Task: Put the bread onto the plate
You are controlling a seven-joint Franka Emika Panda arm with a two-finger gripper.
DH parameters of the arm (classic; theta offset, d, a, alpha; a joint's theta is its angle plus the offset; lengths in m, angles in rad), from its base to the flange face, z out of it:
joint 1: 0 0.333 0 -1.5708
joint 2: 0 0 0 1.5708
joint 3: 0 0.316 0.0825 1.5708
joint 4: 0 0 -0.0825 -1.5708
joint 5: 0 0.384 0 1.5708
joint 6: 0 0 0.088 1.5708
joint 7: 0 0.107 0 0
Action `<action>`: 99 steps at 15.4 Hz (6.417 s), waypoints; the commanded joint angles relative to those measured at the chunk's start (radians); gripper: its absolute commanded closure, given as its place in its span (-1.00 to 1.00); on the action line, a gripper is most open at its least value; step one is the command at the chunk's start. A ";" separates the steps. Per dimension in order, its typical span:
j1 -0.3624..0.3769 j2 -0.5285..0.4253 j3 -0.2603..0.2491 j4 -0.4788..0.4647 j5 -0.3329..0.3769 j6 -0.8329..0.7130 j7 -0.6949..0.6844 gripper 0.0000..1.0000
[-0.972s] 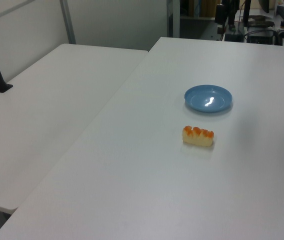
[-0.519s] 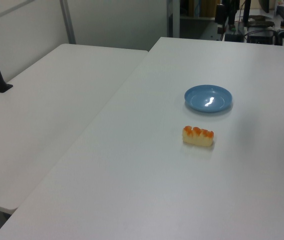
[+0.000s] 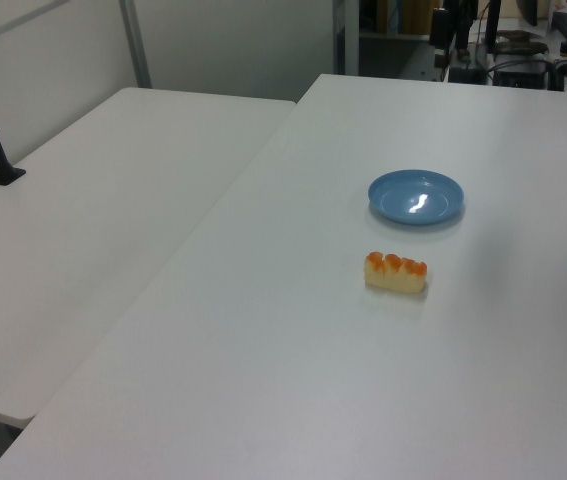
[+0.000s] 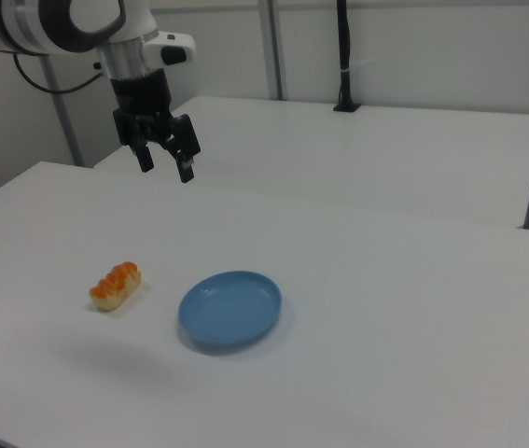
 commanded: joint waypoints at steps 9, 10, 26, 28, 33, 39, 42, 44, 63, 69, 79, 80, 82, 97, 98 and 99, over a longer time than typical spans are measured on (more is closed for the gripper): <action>0.002 0.008 0.094 -0.032 0.026 -0.056 -0.078 -1.00; 0.012 0.011 0.097 -0.038 0.030 -0.055 -0.078 -1.00; 0.141 0.205 0.215 -0.410 0.026 0.640 0.221 -1.00; 0.151 0.224 0.215 -0.408 0.026 0.651 0.221 -1.00; 0.158 0.273 0.249 -0.407 0.020 0.652 0.249 -1.00; 0.166 0.299 0.249 -0.404 -0.045 0.652 0.287 0.39; 0.164 0.291 0.249 -0.393 -0.049 0.649 0.298 0.82; 0.154 0.279 0.249 -0.375 -0.049 0.631 0.296 0.93; -0.211 0.248 0.235 -0.212 -0.052 0.416 -0.030 0.96; -0.251 0.304 0.233 -0.262 -0.127 0.505 -0.052 0.96; -0.280 0.341 0.233 -0.262 -0.174 0.505 -0.049 -1.00; -0.280 0.333 0.233 -0.259 -0.174 0.499 -0.043 -1.00; -0.279 0.302 0.233 -0.252 -0.174 0.450 -0.032 -1.00; -0.268 -0.035 0.220 -0.080 -0.071 0.086 0.086 -1.00; -0.251 -0.057 0.197 -0.080 -0.068 0.083 0.086 -1.00; -0.171 -0.074 0.145 -0.080 -0.069 0.062 0.083 -1.00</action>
